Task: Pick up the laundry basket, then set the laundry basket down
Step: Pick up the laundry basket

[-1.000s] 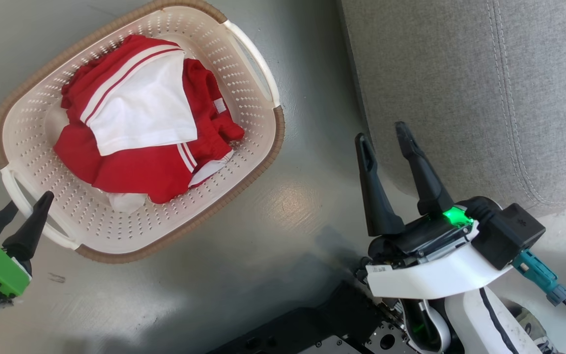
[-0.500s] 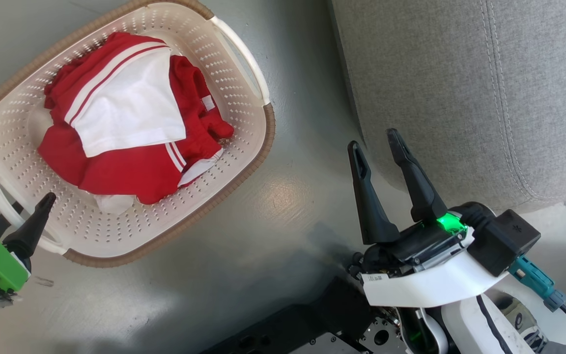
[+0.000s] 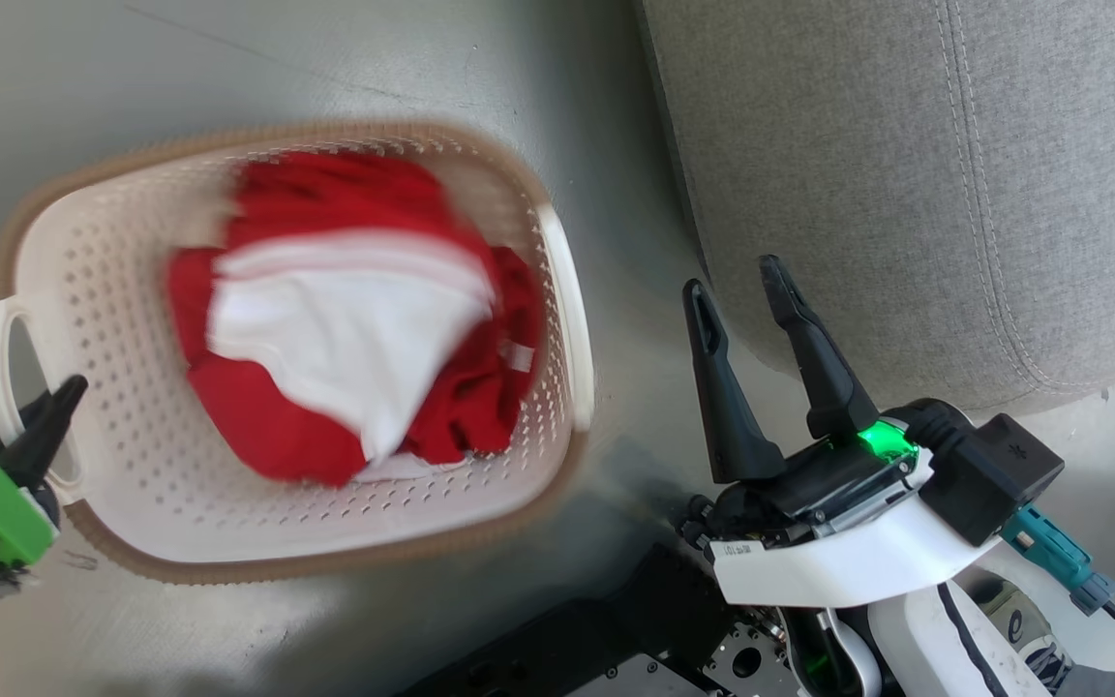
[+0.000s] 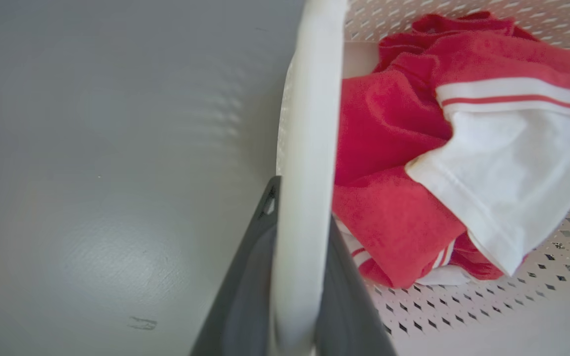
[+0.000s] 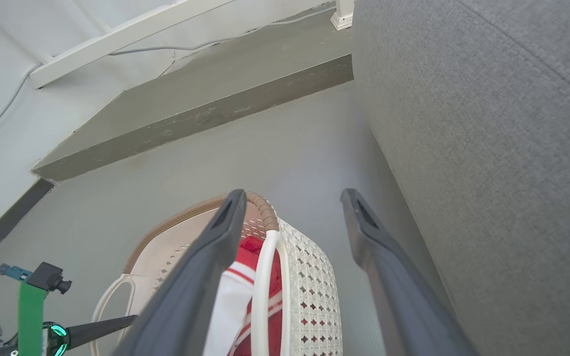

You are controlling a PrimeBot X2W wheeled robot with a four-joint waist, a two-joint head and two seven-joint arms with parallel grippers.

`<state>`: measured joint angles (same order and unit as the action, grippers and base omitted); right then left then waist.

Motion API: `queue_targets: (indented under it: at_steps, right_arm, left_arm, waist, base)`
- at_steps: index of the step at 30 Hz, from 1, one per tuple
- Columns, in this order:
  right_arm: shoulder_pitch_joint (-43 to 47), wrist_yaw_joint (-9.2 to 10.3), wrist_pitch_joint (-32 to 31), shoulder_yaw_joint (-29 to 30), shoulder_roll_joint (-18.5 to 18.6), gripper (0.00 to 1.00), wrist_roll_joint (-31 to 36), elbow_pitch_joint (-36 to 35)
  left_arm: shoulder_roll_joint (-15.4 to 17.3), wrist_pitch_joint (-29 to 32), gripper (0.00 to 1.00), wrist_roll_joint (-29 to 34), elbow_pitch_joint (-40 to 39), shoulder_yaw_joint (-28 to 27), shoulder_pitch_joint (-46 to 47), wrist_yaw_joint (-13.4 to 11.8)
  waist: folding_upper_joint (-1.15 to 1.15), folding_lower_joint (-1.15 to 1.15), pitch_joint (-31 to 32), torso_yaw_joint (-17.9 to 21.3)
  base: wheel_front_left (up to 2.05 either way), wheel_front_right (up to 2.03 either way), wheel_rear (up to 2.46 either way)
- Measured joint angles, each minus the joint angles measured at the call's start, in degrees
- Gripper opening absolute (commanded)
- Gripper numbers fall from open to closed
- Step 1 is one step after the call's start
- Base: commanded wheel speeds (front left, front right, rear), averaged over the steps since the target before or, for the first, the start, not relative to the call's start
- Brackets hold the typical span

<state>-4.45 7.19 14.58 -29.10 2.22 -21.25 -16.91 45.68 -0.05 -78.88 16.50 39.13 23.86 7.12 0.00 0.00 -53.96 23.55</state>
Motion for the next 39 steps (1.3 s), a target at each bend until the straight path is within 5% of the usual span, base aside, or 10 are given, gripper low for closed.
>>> queue_targets:
  at_steps: [16,27,39]
  right_arm:
    - [-0.01,0.0,0.0,0.33,0.02,1.0,-0.15,0.7]
    - [-0.01,0.0,0.0,0.57,0.03,1.0,-0.49,1.33]
    - [0.01,0.0,0.0,0.41,0.03,1.0,-0.51,1.89]
  left_arm:
    - [0.16,-5.2,0.0,4.5,7.36,0.04,1.73,-0.16]
    - [-5.45,-8.64,0.0,6.37,10.33,2.09,1.91,-1.21]
    - [-7.36,-10.96,0.0,8.35,13.91,2.07,1.94,-3.89]
  waist:
    - [0.0,0.0,1.69,-0.95]
    - [0.0,0.0,3.12,-1.55]
    - [0.0,0.0,3.76,-1.49]
  base:
    - [0.0,0.0,0.0]
    - [0.0,0.0,0.0]
    - [0.0,0.0,0.0]
